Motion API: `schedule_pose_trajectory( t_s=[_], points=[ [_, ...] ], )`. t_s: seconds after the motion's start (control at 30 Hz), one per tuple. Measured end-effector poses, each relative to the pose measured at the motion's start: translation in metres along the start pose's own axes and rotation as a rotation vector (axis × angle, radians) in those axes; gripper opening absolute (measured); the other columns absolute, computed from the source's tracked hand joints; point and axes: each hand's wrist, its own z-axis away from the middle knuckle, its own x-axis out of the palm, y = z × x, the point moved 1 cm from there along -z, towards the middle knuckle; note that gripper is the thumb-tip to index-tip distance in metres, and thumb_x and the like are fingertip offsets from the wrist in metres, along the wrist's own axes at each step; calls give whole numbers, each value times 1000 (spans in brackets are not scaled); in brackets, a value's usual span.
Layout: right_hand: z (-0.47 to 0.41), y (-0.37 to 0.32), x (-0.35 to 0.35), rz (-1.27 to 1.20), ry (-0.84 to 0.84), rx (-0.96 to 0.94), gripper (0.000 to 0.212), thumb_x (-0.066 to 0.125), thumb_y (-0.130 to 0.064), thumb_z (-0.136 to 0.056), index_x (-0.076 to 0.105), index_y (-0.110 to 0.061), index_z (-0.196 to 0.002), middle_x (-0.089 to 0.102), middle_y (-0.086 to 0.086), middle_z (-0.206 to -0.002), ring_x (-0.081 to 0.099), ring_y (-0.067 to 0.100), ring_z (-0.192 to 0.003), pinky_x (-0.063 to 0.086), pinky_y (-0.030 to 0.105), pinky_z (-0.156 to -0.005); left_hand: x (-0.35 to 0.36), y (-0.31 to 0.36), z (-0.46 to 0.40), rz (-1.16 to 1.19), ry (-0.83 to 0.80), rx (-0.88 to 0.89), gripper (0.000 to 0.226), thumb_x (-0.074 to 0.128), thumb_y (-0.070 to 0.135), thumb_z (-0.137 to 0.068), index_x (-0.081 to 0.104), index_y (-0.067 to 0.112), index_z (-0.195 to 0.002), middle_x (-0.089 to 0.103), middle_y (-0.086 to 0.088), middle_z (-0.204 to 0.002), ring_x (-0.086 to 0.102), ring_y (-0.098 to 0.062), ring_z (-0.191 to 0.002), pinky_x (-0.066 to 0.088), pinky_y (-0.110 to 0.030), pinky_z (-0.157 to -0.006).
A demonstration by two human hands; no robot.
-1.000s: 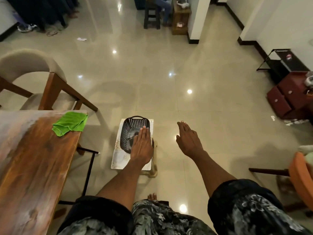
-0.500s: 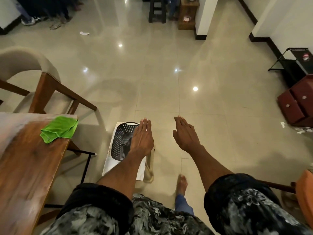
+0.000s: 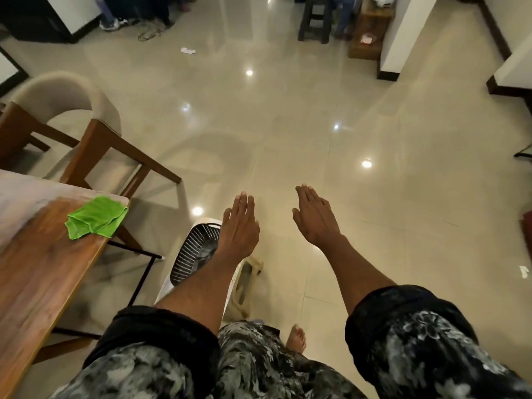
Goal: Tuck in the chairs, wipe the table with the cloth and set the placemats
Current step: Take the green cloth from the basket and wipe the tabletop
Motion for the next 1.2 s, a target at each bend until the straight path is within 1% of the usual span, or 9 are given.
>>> schedule_pose_trajectory(
  t_s=[0.17,0.4,0.6,0.9,0.97,1.0,1.07,1.1,1.2],
  points=[
    [-50,14,4,-16,-45,-33,56,42,-26,-111,28,-6,-161,26,17,-173,21,30,-162,32,46,-121,-3,-5,-48,45,-15,-27,71,30,38,-115,-1,6,-170,-7,-13,-179,-4,-25,-167,9,-43,-133],
    [-157,20,-13,28,-67,-87,58,41,-31,-112,25,-7,-163,22,16,-174,18,28,-163,28,44,-124,-30,-37,-145,73,100,-78,70,33,40,-115,8,5,-170,3,-14,-179,4,-26,-167,14,-45,-133],
    [-249,11,-43,34,-41,-155,56,41,-32,-113,28,-6,-161,25,17,-173,20,30,-163,30,46,-124,-63,-49,-214,82,131,-115,69,31,41,-115,7,5,-170,3,-14,-179,4,-25,-167,15,-44,-132],
    [-379,4,-52,26,-111,-310,59,27,-43,-115,29,-7,-162,21,16,-175,18,28,-163,25,44,-126,-91,-71,-310,95,165,-268,70,24,47,-116,4,8,-171,-1,-11,-180,-2,-23,-167,10,-43,-133],
    [-412,3,-57,12,-111,-353,65,20,-51,-114,31,-8,-161,23,16,-174,20,28,-163,27,44,-125,-101,-77,-334,118,180,-322,71,22,49,-116,3,8,-171,-2,-10,-180,-3,-22,-167,10,-43,-133],
    [-428,3,-60,-3,-119,-374,72,14,-57,-111,32,-8,-160,25,16,-174,21,28,-163,28,44,-125,-104,-79,-344,131,184,-349,72,22,50,-116,2,9,-171,-2,-9,-180,-3,-22,-167,10,-43,-134],
    [-471,3,-69,-9,-110,-435,96,-5,-72,-99,33,-8,-159,27,17,-172,23,30,-162,30,45,-124,-113,-84,-368,143,217,-404,73,21,52,-115,2,9,-171,-1,-9,-180,-2,-23,-167,11,-44,-134],
    [-486,2,-70,-11,-117,-457,104,-10,-76,-94,32,-8,-159,26,17,-173,22,30,-162,30,46,-125,-117,-86,-373,168,217,-427,73,21,52,-114,3,10,-171,-1,-9,-180,-2,-23,-167,11,-44,-134],
    [-525,-11,-70,29,-206,-528,101,-6,-72,-93,30,-8,-162,24,16,-174,19,29,-163,28,44,-126,-120,-98,-383,222,252,-547,73,23,52,-115,4,9,-171,2,-9,-180,0,-23,-167,9,-45,-134]
  ],
)
